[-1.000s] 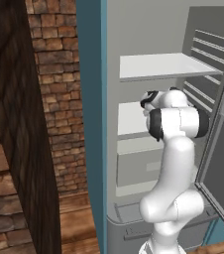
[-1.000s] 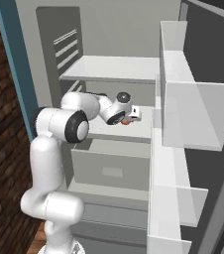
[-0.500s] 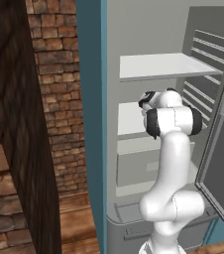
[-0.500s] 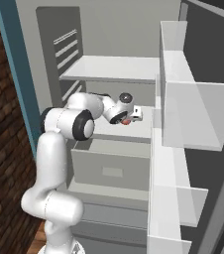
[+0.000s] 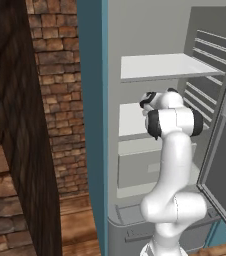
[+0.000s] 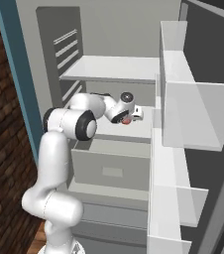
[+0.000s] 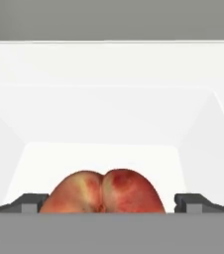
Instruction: Retrieve the pear and peach from the fridge and place them into the bowl on the dining table.
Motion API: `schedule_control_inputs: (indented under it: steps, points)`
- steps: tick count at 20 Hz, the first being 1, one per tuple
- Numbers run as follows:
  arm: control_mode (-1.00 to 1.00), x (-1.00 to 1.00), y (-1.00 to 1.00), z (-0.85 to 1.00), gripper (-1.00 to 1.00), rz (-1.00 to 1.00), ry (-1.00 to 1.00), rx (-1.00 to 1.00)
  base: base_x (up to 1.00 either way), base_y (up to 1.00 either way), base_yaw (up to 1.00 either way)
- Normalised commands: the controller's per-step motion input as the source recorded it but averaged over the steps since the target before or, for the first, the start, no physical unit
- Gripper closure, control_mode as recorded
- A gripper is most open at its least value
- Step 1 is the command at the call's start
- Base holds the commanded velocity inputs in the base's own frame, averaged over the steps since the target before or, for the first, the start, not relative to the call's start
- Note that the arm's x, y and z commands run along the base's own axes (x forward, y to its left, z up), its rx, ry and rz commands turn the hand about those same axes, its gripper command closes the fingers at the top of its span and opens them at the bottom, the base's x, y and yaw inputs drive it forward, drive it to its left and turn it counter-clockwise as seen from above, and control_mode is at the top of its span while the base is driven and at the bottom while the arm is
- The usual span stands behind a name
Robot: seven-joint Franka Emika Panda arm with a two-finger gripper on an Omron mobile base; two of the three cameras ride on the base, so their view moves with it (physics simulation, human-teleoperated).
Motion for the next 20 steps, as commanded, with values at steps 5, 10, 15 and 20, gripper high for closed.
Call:
schedule_control_inputs:
  steps: [5, 10, 15, 20]
  points:
    - [-1.0, 0.0, 0.0, -0.49, -1.0, -0.05, 0.11, 0.0, 0.0, 0.0, 0.0]
    - [-1.0, -0.21, 0.0, -0.62, 1.0, -0.08, 0.17, 0.0, 0.0, 0.0, 0.0]
    - [-1.0, -0.49, 0.0, -0.59, 1.0, -0.07, 0.09, 0.0, 0.0, 0.0, 0.0]
    - [-1.0, -0.93, -0.04, -0.31, 1.0, -0.03, -0.08, 0.0, 0.0, 0.0, 0.0]
